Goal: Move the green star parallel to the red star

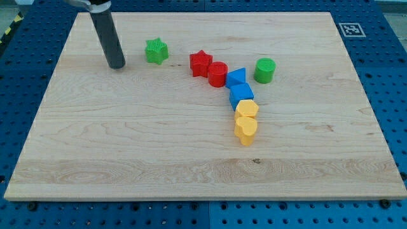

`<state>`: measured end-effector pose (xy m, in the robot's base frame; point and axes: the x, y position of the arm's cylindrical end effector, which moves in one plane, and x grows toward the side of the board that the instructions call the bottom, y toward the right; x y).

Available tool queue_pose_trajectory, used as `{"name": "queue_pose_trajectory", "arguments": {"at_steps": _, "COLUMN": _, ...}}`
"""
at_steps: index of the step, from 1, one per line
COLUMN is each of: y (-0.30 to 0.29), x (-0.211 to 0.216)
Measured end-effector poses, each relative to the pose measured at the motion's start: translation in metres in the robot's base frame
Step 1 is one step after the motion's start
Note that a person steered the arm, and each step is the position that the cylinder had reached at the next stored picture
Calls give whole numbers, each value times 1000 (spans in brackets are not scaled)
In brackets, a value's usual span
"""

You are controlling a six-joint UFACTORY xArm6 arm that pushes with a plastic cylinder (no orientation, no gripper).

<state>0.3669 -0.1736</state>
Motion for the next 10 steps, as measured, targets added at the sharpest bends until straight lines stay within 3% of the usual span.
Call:
{"name": "queue_pose_trajectory", "arguments": {"at_steps": 3, "y": 100, "x": -93}}
{"name": "queue_pose_trajectory", "arguments": {"at_steps": 5, "y": 49, "x": -58}}
{"name": "queue_pose_trajectory", "arguments": {"at_steps": 6, "y": 74, "x": -35}}
{"name": "queue_pose_trajectory", "arguments": {"at_steps": 8, "y": 188, "x": -62}}
{"name": "queue_pose_trajectory", "arguments": {"at_steps": 10, "y": 98, "x": -61}}
